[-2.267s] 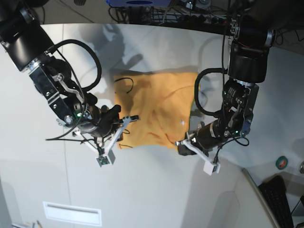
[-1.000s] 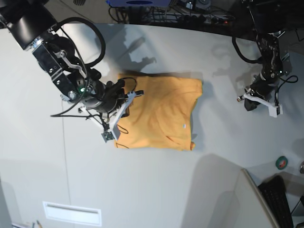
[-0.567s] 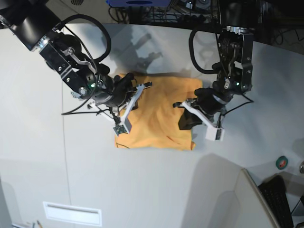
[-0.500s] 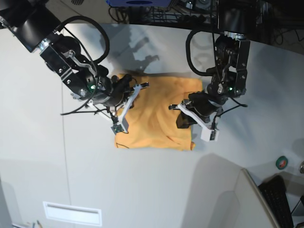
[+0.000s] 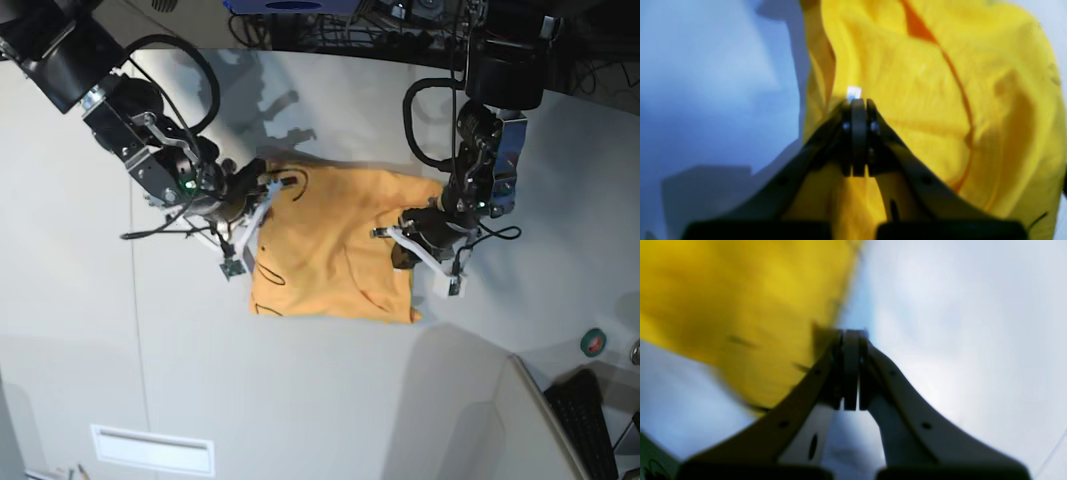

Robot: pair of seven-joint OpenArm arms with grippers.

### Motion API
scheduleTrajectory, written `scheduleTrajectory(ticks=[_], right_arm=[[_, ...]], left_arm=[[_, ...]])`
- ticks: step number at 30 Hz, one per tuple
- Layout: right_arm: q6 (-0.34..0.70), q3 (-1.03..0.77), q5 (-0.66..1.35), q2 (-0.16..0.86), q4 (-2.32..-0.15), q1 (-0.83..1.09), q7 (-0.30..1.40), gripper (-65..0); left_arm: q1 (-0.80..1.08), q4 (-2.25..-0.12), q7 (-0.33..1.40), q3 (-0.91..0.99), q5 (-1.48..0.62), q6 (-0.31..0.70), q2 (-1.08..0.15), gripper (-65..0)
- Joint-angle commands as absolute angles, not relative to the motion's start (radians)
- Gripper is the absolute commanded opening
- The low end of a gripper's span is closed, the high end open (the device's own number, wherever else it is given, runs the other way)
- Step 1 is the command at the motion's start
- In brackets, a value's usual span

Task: Layout the t-shirt on the table in an organized manner, then fold the t-shirt properly
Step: 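Pinch the bundle's side edges with both grippers and tuck them in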

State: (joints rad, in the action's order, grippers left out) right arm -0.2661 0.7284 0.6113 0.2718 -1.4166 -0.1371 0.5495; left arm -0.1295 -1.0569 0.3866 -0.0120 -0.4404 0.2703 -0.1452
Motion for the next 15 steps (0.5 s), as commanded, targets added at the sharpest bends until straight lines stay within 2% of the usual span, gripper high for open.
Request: scheduleTrajectory(ticks=[1,5,9,12,15], right_arm=[[-0.260,0.723,0.613,0.272,-1.469,-0.157,0.532,-65.0],[-0.260,0.723,0.613,0.259,-1.500,-0.185,0.532,-65.0],[-0.251,0.723,0.613,0.186,-1.260,-0.274,0.518,-65.0],[-0.220,0.723,0.613,0.171,-1.119,-0.317,0.464,-65.0],[-0.217,0.693,0.613,0.173,-1.107,-0.317,0.453,-65.0]], left_arm=[[-0.150,-1.082,0.366,-0.008,-0.446,0.275,-0.154,-65.0],[-0.150,-1.079,0.367,-0.010,-0.446,0.275,-0.156,-65.0],[-0.150,-1.073,0.367,-0.013,-0.440,0.275,-0.157,-65.0],[-0.151,-1.050,0.366,-0.008,-0.440,0.275,-0.157,-65.0],[-0.151,-1.044,0.361,-0.005,-0.444,0.275,-0.159,-65.0]])
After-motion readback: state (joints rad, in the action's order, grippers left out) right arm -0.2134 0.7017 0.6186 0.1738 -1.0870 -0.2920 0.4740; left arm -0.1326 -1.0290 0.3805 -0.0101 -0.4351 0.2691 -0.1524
